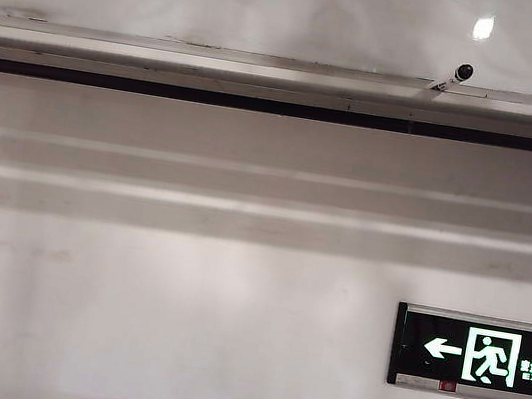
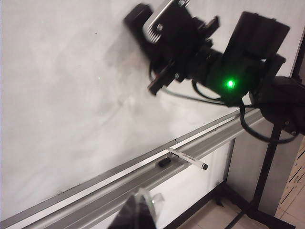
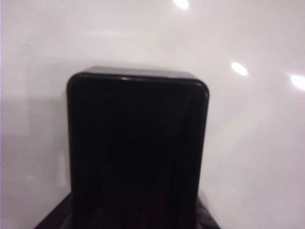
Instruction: Wipe the whiteboard clean using the black magnetic whiteboard eraser attached to the whiteboard.
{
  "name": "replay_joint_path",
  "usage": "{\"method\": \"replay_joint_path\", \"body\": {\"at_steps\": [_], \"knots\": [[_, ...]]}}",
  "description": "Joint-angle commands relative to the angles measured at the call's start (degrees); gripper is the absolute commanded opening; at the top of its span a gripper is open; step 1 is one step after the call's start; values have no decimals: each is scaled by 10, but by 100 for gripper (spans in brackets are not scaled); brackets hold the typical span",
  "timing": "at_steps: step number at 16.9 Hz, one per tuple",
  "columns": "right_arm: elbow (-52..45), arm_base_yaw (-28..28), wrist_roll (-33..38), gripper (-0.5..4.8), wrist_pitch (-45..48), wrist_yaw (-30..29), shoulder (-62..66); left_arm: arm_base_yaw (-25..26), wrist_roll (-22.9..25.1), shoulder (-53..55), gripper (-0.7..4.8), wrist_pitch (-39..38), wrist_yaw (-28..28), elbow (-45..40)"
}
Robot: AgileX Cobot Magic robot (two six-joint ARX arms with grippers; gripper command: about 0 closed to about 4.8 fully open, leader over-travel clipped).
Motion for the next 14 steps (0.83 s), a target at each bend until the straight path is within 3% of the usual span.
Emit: {"method": "replay_joint_path", "body": {"at_steps": [1, 6, 10, 14], "knots": [[4, -17, -1, 21, 37, 37, -14, 0, -2, -1, -6, 4, 2, 2], [4, -20, 1, 21, -21, -8, -14, 0, -2, -1, -6, 4, 2, 2], [4, -19, 71, 20, -143, -82, -13, 0, -2, -1, -6, 4, 2, 2], [3, -19, 106, 21, -200, -71, -8, 0, -2, -1, -6, 4, 2, 2]]}}
